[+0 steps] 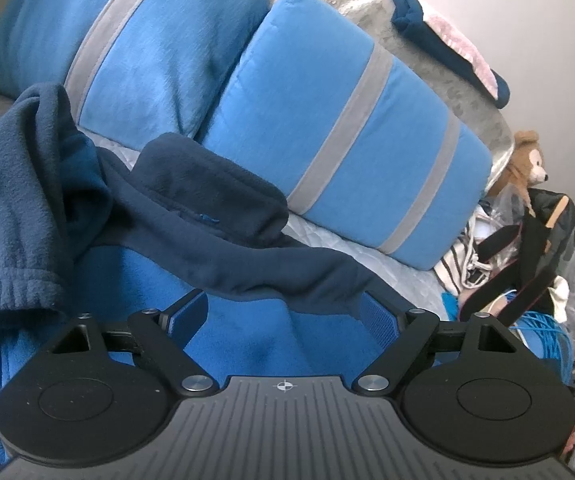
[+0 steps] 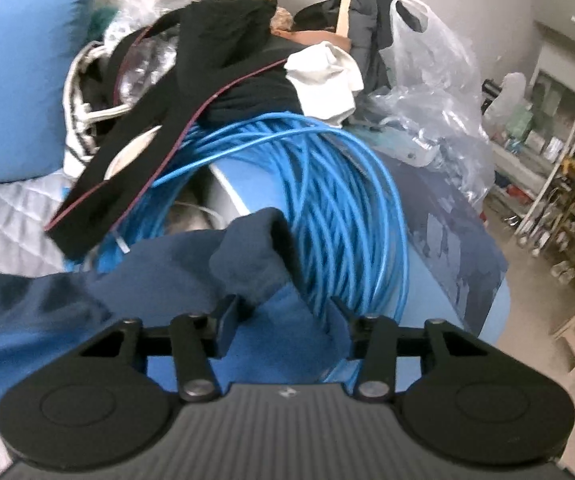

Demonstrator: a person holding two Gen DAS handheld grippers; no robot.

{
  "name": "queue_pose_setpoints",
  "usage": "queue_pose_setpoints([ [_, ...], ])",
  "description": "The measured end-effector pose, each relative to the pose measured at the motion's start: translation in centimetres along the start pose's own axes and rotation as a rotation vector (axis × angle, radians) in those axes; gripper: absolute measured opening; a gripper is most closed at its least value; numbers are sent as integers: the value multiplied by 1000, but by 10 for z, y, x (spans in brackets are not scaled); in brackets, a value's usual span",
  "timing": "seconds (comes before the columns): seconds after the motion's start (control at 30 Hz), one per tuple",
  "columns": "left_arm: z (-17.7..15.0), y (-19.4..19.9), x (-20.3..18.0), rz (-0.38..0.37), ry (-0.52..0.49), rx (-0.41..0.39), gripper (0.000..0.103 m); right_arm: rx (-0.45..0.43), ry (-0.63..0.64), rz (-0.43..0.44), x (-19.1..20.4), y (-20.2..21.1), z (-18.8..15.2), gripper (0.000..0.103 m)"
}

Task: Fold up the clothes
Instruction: 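Open the right tool to release the sleeve and raise it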

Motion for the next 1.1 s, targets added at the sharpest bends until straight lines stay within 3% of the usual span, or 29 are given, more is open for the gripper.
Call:
queue_pose_setpoints([
  [0.2, -1, -1, -1, 2, -14, 5, 84, -8, 14, -51, 1, -18, 0, 66],
  [0.27, -1, -1, 0, 2, -15, 3, 84, -17, -7, -77, 1, -12, 1, 81],
  [0.37, -1, -2, 0, -8, -8, -1, 84, -67, -53, -85, 2, 10, 7, 90],
  [0.6, -2, -3, -3, -21, -22, 0, 84, -169, -132, 74, 26, 65, 41, 103],
  [0.87, 0, 0, -3, -23, -9, -13, 84, -252, -137, 256, 80, 116, 84, 103],
  [1.1, 1, 2, -1, -31, -2, -24, 84, -292, -120, 364, 122, 150, 109, 103],
])
Point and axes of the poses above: each gripper's, at about its wrist camera, not at the fingertips, and y roughly against the way its jaws point, x to its left, z to its top, the point moved 2 cm from there along -y, roughly the way its jaws point, and after that the axes turned 13 degrees about -x, right-handed, at the moved point
